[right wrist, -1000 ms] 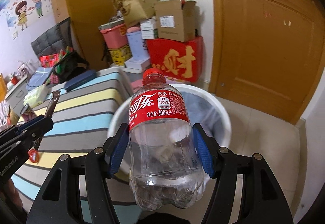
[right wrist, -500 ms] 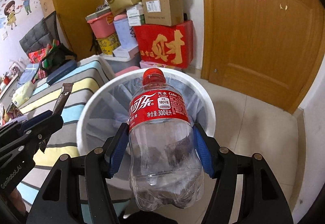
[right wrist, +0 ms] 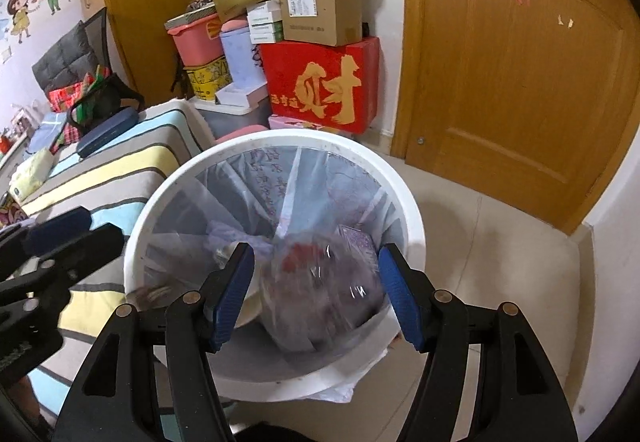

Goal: Collect trash
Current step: 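Open both tools to drop the bottle and sachet into the bin, then move both tools back over the table toward the remaining trash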

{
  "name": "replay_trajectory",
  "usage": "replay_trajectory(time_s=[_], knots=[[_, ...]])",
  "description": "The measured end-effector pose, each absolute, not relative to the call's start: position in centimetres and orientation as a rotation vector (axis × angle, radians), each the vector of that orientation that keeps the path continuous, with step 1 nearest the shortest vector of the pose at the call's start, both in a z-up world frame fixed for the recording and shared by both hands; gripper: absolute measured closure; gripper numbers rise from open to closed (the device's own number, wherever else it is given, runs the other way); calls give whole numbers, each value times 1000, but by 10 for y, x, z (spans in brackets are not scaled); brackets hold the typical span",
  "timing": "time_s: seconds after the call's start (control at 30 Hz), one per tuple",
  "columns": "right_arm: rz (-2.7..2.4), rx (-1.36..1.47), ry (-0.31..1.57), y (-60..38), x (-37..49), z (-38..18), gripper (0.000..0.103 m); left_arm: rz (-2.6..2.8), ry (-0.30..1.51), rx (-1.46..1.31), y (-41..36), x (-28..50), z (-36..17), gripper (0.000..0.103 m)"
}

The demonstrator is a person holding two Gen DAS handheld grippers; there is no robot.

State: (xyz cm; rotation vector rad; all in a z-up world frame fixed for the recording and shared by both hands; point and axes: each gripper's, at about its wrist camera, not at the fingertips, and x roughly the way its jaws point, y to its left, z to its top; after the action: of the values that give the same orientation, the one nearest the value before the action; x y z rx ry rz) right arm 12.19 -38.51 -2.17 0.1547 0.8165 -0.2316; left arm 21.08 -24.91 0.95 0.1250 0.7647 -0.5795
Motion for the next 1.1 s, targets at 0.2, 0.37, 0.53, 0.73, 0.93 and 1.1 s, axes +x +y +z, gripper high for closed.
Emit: replay_trajectory(time_s=[0.2, 0.37, 0.53, 0.73, 0.93, 1.1], knots=[[-225, 167, 794, -380, 116, -16, 37, -565, 761, 109, -239, 206, 14, 55], [-220, 169, 766, -375, 111, -8, 37, -551, 748, 96, -226, 199, 21, 55], [-211, 169, 738, -367, 109, -1, 37, -524, 718, 92, -211, 188, 29, 55], [-196, 164, 722, -356, 107, 2, 37, -496, 695, 81, -191, 177, 38, 55], [-174, 161, 701, -342, 102, 7, 37, -468, 672, 68, -168, 165, 47, 55], [-147, 148, 693, -327, 101, 9, 37, -430, 653, 55, -144, 154, 53, 55]])
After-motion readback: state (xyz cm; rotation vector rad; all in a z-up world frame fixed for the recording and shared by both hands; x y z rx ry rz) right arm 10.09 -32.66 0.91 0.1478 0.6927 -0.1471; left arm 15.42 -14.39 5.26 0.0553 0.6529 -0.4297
